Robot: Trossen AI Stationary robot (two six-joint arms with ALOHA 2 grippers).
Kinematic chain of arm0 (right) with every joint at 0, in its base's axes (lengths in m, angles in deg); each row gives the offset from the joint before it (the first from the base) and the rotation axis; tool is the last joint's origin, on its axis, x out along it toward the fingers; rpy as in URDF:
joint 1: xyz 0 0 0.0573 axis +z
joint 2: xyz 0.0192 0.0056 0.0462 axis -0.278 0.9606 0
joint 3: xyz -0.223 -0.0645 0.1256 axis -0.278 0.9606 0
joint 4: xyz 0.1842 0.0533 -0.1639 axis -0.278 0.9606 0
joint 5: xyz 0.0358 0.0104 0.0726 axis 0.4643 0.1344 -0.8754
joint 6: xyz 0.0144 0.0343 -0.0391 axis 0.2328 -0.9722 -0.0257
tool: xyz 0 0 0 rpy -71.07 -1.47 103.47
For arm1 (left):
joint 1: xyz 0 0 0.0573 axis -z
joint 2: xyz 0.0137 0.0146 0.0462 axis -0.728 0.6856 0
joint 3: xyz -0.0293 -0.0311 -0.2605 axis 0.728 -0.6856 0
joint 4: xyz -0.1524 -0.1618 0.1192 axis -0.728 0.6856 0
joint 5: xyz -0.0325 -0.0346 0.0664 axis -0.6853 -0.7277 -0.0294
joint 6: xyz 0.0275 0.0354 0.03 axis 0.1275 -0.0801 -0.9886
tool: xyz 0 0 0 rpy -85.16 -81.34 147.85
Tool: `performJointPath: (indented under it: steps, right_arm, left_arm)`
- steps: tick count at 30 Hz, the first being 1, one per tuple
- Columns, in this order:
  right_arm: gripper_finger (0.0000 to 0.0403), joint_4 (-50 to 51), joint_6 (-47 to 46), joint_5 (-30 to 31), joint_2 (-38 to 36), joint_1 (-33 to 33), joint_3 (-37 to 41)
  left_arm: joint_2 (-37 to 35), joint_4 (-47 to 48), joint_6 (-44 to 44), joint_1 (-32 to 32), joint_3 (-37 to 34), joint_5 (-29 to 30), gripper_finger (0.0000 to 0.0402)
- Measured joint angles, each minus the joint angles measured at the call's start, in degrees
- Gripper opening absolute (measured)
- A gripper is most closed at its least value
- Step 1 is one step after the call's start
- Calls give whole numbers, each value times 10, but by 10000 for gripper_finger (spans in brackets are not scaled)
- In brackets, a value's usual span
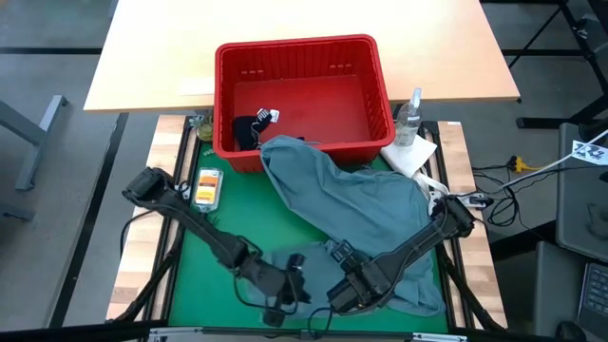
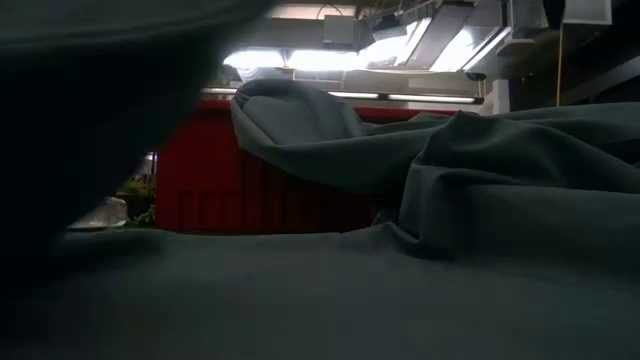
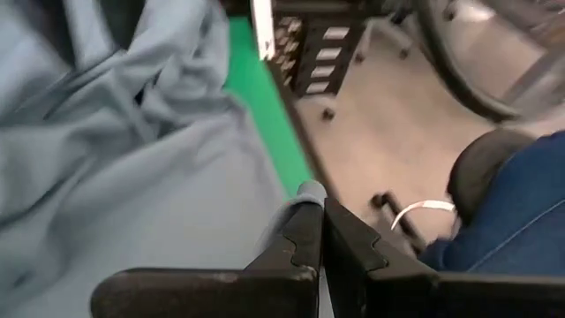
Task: Fold Laundry from Bin
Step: Fold the blue pants on top of the blue shirt
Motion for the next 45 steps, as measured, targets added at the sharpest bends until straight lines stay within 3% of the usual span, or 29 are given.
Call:
performJointPath:
  steps: [6, 12, 19, 26, 31, 38, 45]
  right_arm:
    - [150, -1, 4, 10, 0, 0, -21]
    - [150, -1, 4, 19, 0, 0, -23]
    - [150, -2, 4, 19, 0, 0, -23]
    - [150, -1, 4, 19, 0, 0, -23]
    - [150, -2, 4, 14, 0, 0, -23]
    - [150, -3, 5, -19, 0, 0, -23]
    - [150, -3, 4, -51, 0, 0, -23]
  left_arm:
    - [61, -149, -14, -23, 0, -58, 0]
    - [106, -204, -14, -35, 0, -75, 0]
    - [119, -205, -16, -48, -1, -66, 13]
    - [119, -210, -44, -48, -1, -64, 85]
    - [116, -217, -113, -49, 6, -64, 123]
    - [115, -212, -190, -49, 41, -64, 127]
    - [112, -137, -182, -53, 52, -68, 127]
